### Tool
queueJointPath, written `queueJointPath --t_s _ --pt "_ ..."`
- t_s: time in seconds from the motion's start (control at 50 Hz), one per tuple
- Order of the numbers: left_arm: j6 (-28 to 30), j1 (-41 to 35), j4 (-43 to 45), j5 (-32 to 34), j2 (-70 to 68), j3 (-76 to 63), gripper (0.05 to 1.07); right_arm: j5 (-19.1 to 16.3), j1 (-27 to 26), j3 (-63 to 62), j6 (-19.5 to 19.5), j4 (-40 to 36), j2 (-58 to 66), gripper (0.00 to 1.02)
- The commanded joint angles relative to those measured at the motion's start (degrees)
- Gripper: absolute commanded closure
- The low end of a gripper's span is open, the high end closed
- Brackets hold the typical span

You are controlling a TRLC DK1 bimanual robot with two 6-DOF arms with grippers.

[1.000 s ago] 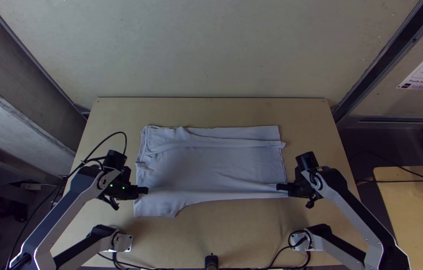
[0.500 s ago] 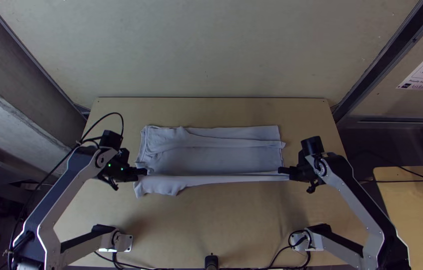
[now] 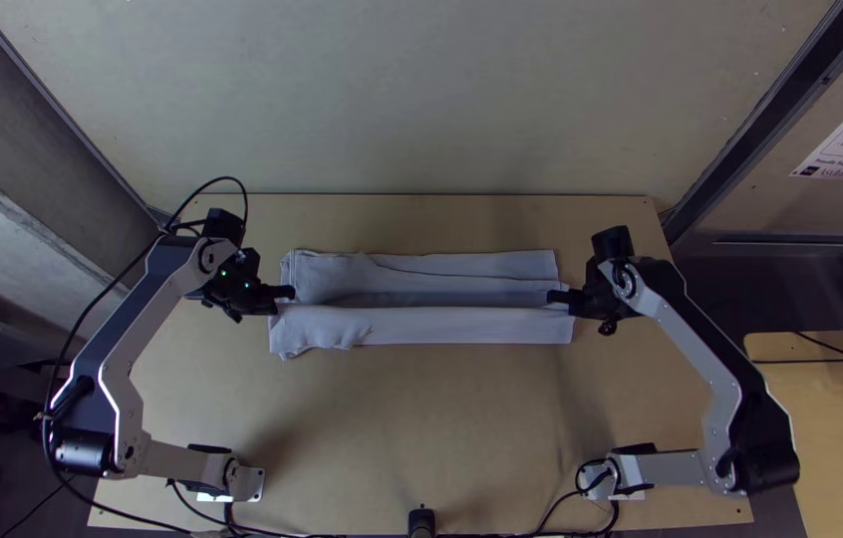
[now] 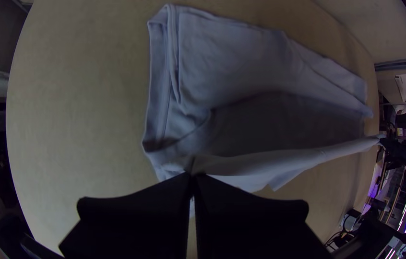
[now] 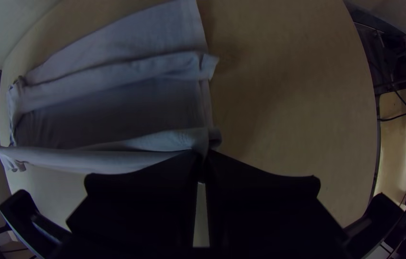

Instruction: Fold the t-shirt

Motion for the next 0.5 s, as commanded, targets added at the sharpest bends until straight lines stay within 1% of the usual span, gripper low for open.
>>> queueJointPath --t_s 0.0,0.16,0.48 --pt "1.2 0.9 0.1 -0.7 3.5 4.1 1.04 1.7 -1.2 3.6 -1.1 0.2 3.6 0.99" --pt "1.2 0.8 1.7 -0.9 8.2 7.9 1.04 1.7 -2.0 7.6 -1.6 1.3 8.1 0.99" --pt "1.2 0.6 2.3 -1.6 17.9 16.4 1.04 1.7 -3.3 15.2 -2.8 2.1 17.3 0.99"
